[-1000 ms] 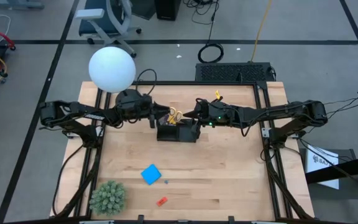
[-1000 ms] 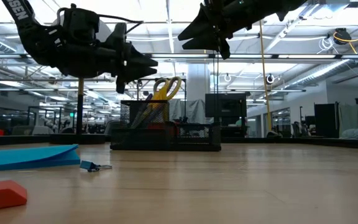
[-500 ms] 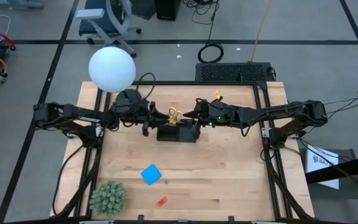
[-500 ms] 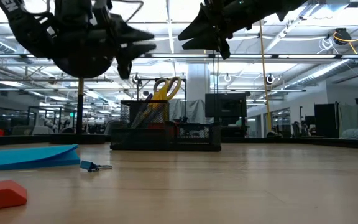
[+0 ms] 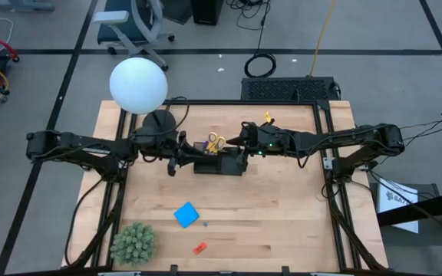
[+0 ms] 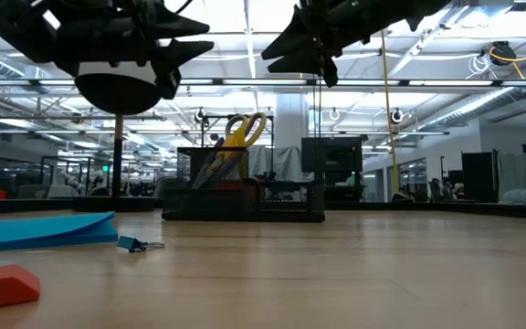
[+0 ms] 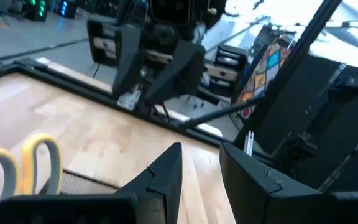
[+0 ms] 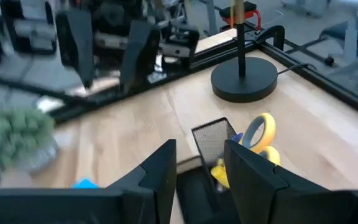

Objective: Pick and place office supplies into organizer
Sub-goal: Put the blue binder clip into the black desk organizer

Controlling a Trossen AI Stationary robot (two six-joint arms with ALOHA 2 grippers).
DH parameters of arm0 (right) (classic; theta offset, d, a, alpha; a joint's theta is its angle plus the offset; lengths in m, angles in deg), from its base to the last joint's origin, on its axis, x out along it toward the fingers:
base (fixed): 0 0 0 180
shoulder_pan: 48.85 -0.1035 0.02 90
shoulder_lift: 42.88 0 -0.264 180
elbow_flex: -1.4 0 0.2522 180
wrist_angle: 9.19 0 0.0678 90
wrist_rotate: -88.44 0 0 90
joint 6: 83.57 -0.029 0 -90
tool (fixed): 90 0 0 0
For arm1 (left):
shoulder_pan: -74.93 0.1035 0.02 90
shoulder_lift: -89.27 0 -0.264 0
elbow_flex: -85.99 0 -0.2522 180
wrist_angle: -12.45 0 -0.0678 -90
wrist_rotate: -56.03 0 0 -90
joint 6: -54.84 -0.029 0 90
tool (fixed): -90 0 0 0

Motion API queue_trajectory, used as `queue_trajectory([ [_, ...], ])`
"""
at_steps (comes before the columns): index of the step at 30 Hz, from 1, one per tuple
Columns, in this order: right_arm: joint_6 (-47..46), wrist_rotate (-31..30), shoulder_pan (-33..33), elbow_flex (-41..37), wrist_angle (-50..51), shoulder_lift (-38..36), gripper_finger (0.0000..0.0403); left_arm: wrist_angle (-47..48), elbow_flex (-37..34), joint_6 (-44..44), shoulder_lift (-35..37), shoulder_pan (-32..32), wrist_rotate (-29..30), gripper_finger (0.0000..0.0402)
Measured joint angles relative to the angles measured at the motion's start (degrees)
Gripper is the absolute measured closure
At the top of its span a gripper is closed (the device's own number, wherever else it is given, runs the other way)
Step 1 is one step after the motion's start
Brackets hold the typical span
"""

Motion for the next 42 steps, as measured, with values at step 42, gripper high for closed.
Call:
queue_trajectory([
  [42,-13.42,13.34,-0.31,0.0,-15.91,0.0,0.0277,54.51,18.47,-5.38,17.84,-18.47,33.0,0.0286],
])
